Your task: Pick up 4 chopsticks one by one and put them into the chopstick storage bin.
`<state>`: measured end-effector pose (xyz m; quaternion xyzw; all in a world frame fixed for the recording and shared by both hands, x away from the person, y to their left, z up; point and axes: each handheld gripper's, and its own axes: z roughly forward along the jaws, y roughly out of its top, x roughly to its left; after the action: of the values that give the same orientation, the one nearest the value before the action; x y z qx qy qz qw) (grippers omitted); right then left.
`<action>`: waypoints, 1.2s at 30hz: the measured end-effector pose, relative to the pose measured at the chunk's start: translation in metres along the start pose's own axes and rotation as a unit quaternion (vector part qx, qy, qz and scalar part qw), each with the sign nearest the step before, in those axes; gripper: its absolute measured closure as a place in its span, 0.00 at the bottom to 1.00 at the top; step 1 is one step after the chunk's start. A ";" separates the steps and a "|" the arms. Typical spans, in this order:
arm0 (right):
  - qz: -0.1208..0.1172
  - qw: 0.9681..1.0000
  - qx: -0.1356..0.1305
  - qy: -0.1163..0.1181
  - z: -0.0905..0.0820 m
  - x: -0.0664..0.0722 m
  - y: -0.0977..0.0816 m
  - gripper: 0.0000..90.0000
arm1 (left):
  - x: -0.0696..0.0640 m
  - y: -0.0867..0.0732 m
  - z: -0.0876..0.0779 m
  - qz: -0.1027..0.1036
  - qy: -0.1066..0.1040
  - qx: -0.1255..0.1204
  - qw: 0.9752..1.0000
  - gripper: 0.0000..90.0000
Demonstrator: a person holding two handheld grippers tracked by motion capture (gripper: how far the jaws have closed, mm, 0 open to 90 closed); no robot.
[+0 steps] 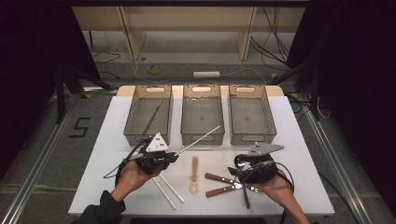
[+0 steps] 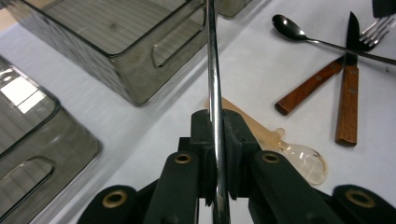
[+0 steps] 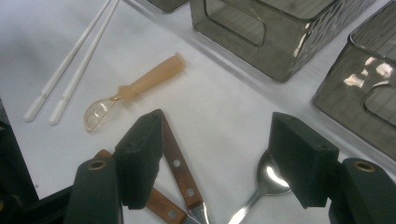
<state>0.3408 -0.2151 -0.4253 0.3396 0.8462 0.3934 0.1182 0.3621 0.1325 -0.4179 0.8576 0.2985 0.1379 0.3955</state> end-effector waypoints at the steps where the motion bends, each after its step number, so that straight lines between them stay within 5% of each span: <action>1: 0.003 1.000 -0.001 0.001 0.001 0.000 -0.001 0.40 | 0.002 0.000 -0.001 -0.004 0.002 -0.002 1.000 0.92; 23: 0.018 1.000 -0.018 -0.003 -0.004 0.003 -0.009 0.40 | 0.030 -0.001 -0.019 -0.066 0.046 -0.040 0.996 0.93; 36: 0.016 1.000 -0.018 -0.001 0.000 0.007 -0.009 0.39 | 0.059 -0.005 -0.030 -0.114 0.087 -0.062 0.988 0.93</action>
<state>0.3313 -0.2140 -0.4315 0.3515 0.8331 0.4102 0.1188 0.3922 0.1891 -0.4023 0.7766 0.4186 0.1843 0.4333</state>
